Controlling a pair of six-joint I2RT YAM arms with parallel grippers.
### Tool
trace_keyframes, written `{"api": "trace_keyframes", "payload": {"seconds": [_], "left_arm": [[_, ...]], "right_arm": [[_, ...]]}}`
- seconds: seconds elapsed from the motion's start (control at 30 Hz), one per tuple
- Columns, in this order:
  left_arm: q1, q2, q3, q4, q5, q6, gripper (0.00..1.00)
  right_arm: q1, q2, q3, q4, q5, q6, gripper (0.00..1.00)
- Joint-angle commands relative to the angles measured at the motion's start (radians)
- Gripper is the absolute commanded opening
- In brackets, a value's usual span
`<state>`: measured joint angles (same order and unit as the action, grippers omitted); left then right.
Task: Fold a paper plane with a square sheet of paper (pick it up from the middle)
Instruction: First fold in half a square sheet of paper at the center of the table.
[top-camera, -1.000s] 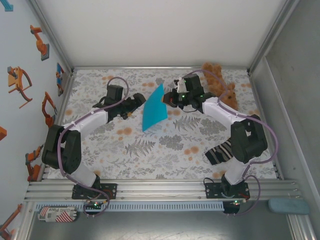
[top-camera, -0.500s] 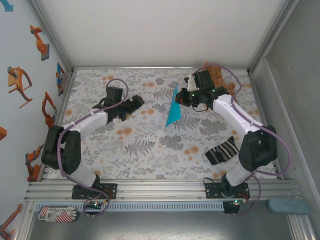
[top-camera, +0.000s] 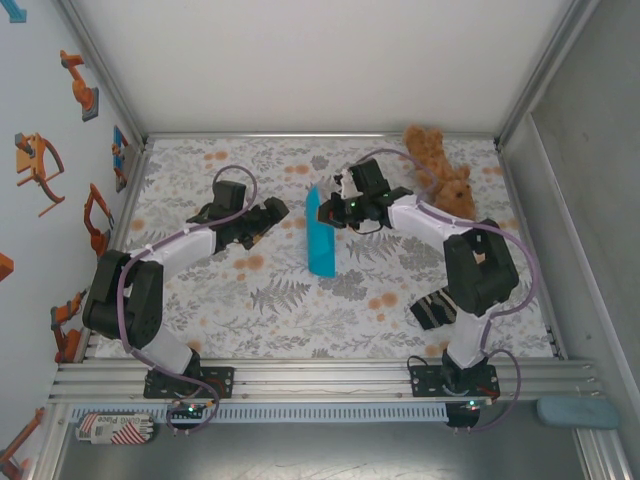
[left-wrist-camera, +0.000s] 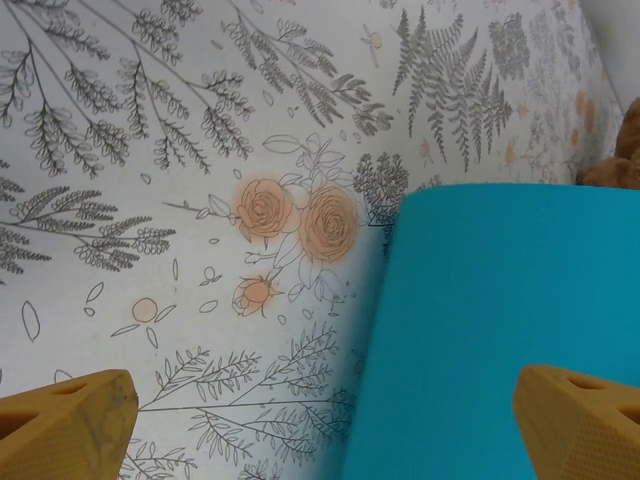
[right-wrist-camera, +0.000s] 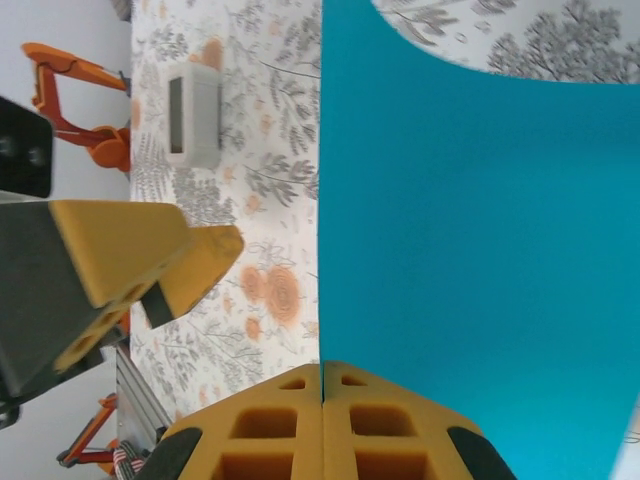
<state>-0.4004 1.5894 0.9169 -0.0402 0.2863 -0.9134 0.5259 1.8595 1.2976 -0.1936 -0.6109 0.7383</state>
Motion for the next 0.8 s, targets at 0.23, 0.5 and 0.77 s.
{"api": "trace_keyframes", "payload": {"seconds": [0.23,0.5,0.77], "left_arm": [[-0.110,0.090,0.053,-0.056,0.023,-0.015,0.90],[-0.171,0.189,0.107,-0.027,0.037,-0.079,0.79],[-0.196,0.243,0.121,-0.001,0.015,-0.141,0.70]], "right_arm": [[-0.003,0.023,-0.138,0.097,0.086,0.036,0.00],[-0.011,0.067,-0.116,0.083,0.107,0.000,0.00],[-0.034,0.102,-0.081,0.059,0.089,-0.048,0.00]]}}
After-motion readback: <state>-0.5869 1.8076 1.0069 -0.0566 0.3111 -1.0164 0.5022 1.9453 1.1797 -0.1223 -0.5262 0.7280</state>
